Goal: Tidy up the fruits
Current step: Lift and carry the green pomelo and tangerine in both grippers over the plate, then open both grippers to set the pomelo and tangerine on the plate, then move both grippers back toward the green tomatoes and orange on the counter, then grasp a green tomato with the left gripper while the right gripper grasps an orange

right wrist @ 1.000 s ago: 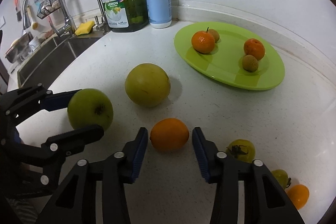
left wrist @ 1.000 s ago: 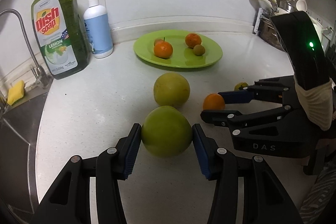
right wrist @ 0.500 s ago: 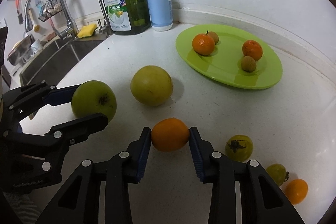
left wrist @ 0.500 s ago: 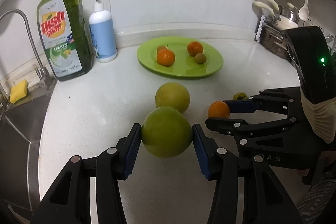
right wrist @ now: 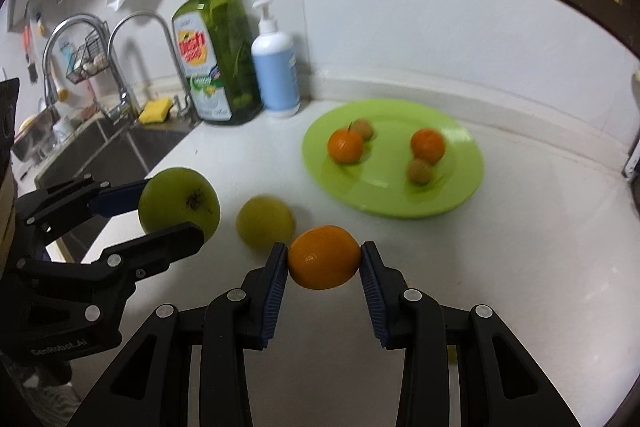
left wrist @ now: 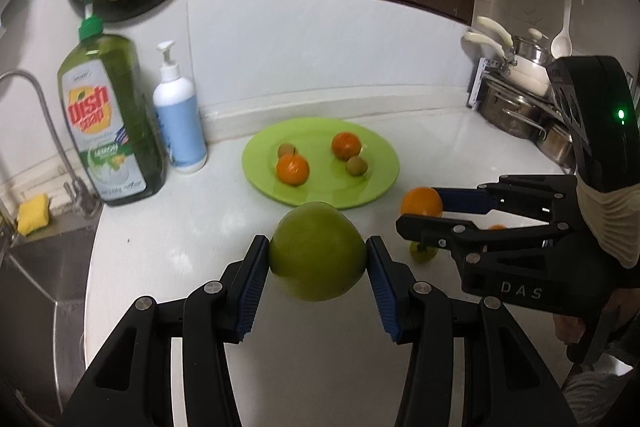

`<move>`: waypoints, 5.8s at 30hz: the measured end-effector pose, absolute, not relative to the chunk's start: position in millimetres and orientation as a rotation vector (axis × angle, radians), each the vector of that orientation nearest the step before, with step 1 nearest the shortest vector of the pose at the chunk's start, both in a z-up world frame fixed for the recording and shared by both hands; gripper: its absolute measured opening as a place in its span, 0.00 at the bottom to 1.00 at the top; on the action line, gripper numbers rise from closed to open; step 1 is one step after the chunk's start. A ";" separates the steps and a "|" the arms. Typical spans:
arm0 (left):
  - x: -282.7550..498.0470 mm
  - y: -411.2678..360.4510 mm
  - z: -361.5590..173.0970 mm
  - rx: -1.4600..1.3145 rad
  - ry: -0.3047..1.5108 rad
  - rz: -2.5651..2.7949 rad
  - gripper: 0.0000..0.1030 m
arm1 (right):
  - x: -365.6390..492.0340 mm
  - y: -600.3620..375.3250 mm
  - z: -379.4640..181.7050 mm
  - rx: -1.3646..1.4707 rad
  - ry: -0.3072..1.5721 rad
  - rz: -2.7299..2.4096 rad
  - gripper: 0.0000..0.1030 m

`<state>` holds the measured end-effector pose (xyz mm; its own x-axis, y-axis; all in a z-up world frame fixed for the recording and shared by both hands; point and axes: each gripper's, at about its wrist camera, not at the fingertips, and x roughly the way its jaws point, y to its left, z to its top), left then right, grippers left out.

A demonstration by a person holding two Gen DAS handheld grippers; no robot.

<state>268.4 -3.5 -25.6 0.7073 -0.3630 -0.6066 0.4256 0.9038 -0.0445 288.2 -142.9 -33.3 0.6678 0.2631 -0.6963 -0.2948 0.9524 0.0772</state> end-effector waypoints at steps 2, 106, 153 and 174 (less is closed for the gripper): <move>273.7 -6.8 -21.8 0.106 0.649 -0.444 0.47 | 292.7 -148.2 -26.3 -0.038 0.768 0.299 0.37; 416.6 -54.4 26.3 0.157 0.700 -0.403 0.64 | 414.9 -216.6 14.1 0.008 0.775 0.184 0.44; 260.8 -84.8 -55.3 0.263 0.680 -0.580 0.71 | 214.7 -247.0 -49.3 0.094 0.780 -0.088 0.58; 311.5 -131.9 -97.8 0.279 0.823 -0.687 0.44 | 246.8 -268.6 -90.2 0.132 0.891 -0.072 0.47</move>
<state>311.5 -131.9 -97.8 0.4821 -0.4509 -0.7512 0.6583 0.7522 -0.0291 246.8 -268.6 -90.2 0.6268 -0.0079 -0.7792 0.1181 0.9894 0.0849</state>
